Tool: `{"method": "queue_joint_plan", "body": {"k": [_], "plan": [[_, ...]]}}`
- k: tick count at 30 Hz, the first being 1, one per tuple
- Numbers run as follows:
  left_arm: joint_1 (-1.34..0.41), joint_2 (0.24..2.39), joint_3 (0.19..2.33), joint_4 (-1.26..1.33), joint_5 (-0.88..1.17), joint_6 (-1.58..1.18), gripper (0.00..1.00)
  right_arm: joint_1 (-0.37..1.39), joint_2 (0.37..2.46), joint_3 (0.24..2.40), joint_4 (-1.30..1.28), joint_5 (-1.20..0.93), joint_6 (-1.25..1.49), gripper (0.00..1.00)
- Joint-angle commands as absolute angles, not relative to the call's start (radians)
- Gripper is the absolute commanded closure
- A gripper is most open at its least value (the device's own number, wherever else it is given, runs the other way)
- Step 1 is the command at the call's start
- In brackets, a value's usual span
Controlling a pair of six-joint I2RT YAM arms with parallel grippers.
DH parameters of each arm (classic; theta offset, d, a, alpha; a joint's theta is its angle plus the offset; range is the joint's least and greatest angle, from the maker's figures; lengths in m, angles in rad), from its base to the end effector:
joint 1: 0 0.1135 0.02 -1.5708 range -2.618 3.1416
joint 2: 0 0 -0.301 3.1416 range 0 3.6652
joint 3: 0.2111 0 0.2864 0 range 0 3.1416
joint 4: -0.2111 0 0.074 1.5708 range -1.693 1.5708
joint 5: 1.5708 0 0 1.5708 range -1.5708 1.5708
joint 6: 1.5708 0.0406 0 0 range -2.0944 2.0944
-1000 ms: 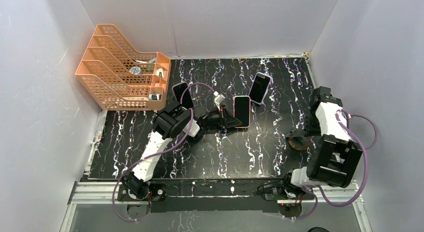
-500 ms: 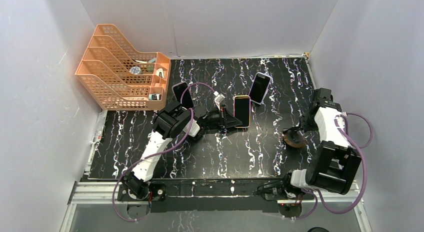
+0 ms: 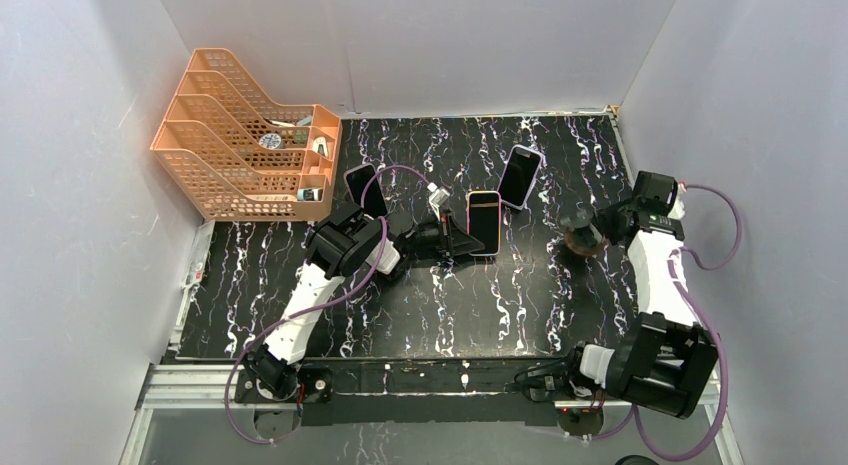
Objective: Place the phone on the phone stand
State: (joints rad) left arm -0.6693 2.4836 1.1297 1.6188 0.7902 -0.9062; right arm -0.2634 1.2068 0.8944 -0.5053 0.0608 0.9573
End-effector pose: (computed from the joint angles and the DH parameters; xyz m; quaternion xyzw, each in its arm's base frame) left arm 0.3554 -0.3180 0.0639 0.2373 0.5929 -0.6846 0.3514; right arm 0.2659 -0.0743 0.2823 0.5419 0.7553 0.0984 0.3553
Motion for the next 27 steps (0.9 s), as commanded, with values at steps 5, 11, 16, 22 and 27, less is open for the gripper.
{"method": "queue_joint_plan", "body": {"k": [5,11,16,22,27], "plan": [[-0.614,2.47,1.074,1.711,0.767,-0.912,1.0,-0.261,1.337,0.955,0.044,-0.675,0.615,0.99],[-0.585,2.328,0.996,1.74,0.748,-0.901,1.0,-0.21,1.659,1.351,-0.264,-1.056,0.396,0.99],[-0.583,2.224,0.942,1.742,0.743,-0.887,1.0,-0.176,1.637,1.413,-0.324,-1.024,0.31,0.99],[-0.583,2.181,0.904,1.76,0.73,-0.896,1.0,-0.16,1.566,1.398,-0.346,-1.05,0.269,0.99],[-0.583,2.17,0.868,1.787,0.718,-0.912,1.0,-0.144,1.56,1.466,-0.416,-1.064,0.2,0.99]]}}
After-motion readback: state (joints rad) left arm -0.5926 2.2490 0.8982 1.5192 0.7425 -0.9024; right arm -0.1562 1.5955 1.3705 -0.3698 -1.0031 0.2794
